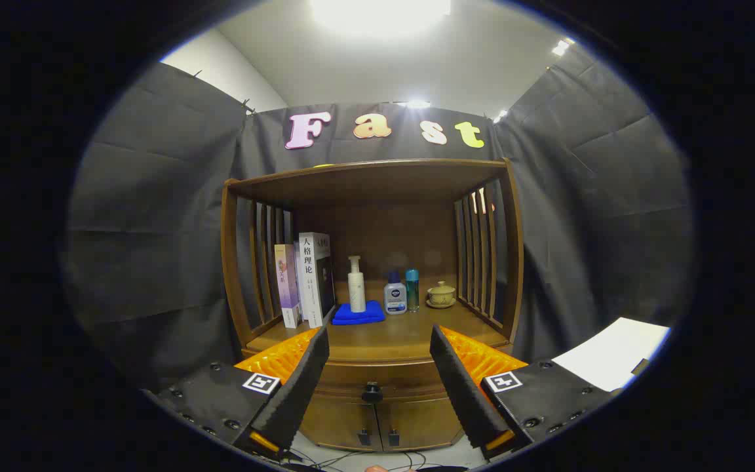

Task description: Pull open the drawer, take out the items inside it, and place them on the countertop above the cabinet.

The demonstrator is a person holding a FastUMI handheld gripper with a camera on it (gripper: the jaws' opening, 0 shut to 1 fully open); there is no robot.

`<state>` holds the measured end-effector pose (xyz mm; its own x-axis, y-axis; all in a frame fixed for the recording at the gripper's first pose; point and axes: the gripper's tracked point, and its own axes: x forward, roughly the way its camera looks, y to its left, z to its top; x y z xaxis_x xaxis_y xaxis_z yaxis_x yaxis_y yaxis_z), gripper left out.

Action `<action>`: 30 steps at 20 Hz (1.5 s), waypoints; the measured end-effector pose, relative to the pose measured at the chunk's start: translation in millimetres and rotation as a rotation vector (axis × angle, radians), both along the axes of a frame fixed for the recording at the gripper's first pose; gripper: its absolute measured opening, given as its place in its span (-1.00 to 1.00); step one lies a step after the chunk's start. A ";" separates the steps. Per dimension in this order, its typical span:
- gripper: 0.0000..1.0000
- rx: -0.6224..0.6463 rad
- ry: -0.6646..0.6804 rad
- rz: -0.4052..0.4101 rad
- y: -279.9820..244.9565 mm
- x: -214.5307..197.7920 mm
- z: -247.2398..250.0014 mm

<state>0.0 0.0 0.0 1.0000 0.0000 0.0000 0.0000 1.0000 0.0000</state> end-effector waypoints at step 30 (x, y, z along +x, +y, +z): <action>0.95 0.002 0.066 -0.011 -7.0 48.4 -79.6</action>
<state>48.4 -7.0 -79.6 0.9978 -0.0114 -0.0660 0.0115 0.9999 0.0019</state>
